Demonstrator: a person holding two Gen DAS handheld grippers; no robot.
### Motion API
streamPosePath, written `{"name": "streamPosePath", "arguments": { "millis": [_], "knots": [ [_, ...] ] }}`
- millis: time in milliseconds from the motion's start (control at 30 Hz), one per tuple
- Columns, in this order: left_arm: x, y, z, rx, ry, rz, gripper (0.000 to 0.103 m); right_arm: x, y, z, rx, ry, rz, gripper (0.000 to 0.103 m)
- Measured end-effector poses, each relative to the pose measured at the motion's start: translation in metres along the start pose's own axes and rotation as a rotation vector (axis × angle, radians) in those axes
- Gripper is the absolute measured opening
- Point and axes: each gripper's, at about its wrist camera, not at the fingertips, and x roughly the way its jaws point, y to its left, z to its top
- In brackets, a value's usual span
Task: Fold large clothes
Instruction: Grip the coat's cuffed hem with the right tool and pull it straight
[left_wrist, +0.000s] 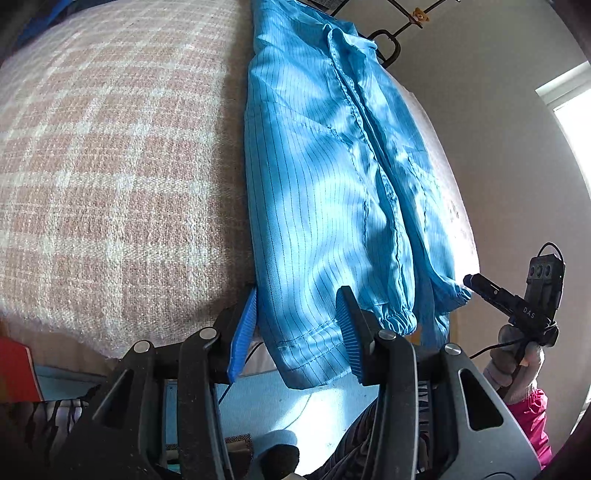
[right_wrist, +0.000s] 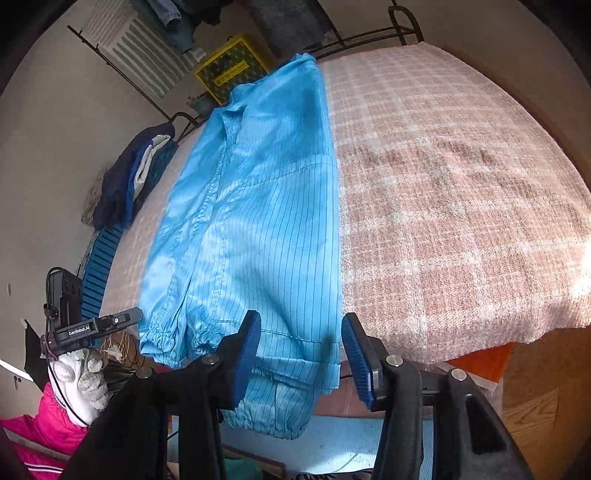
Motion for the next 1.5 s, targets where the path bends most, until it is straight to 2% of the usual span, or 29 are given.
{"name": "streamPosePath", "arguments": {
  "millis": [100, 167, 233, 333, 433, 467, 533, 733, 767, 800, 867, 967, 1100, 1233, 1300, 1333, 1400, 1500],
  "knots": [
    [-0.014, -0.008, 0.003, 0.007, -0.074, 0.053, 0.043, 0.009, 0.007, -0.003, -0.024, 0.065, -0.028, 0.035],
    [-0.023, -0.026, 0.007, 0.054, -0.11, 0.029, 0.043, 0.008, 0.007, -0.006, -0.031, 0.077, -0.002, 0.035],
    [-0.028, -0.054, 0.01, 0.147, -0.122, 0.0, 0.043, -0.002, 0.005, -0.008, -0.052, 0.039, 0.014, 0.035],
    [-0.016, -0.092, 0.014, 0.249, -0.069, -0.038, 0.043, -0.014, 0.005, -0.01, -0.136, 0.026, -0.027, 0.035],
    [0.008, -0.117, 0.015, 0.267, 0.013, -0.095, 0.043, -0.016, 0.013, -0.015, -0.248, 0.062, -0.045, 0.037],
    [0.015, -0.122, 0.015, 0.266, 0.036, -0.109, 0.043, -0.013, 0.02, -0.014, -0.295, 0.072, -0.055, 0.041],
    [0.029, -0.129, 0.015, 0.273, 0.058, -0.111, 0.043, -0.005, 0.032, -0.016, -0.394, 0.099, -0.077, 0.044],
    [0.052, -0.127, 0.016, 0.253, 0.101, -0.098, 0.043, 0.033, 0.063, -0.023, -0.701, 0.207, -0.191, 0.044],
    [0.054, -0.125, 0.018, 0.252, 0.095, -0.088, 0.043, 0.037, 0.066, -0.024, -0.73, 0.226, -0.197, 0.039],
    [0.054, -0.123, 0.02, 0.248, 0.092, -0.084, 0.043, 0.04, 0.067, -0.024, -0.751, 0.244, -0.198, 0.03],
    [0.053, -0.116, 0.024, 0.231, 0.085, -0.08, 0.043, 0.041, 0.071, -0.026, -0.783, 0.275, -0.195, 0.022],
    [0.053, -0.111, 0.03, 0.223, 0.082, -0.075, 0.043, 0.033, 0.082, -0.029, -0.865, 0.294, -0.202, 0.022],
    [0.054, -0.109, 0.031, 0.23, 0.078, -0.069, 0.043, 0.034, 0.09, -0.023, -0.908, 0.332, -0.206, 0.025],
    [0.048, -0.103, 0.034, 0.218, 0.062, -0.059, 0.043, 0.058, 0.094, -0.036, -1.028, 0.441, -0.279, 0.023],
    [0.044, -0.097, 0.037, 0.205, 0.05, -0.052, 0.043, 0.066, 0.094, -0.045, -1.086, 0.48, -0.358, 0.002],
    [0.044, -0.094, 0.038, 0.197, 0.046, -0.049, 0.043, 0.065, 0.094, -0.045, -1.092, 0.467, -0.382, 0.001],
    [0.043, -0.088, 0.04, 0.192, 0.036, -0.034, 0.043, 0.055, 0.095, -0.033, -1.016, 0.426, -0.367, 0.0],
    [0.044, -0.078, 0.042, 0.176, 0.024, -0.019, 0.043, 0.023, 0.093, -0.006, -0.849, 0.29, -0.329, 0.0]
  ]
}}
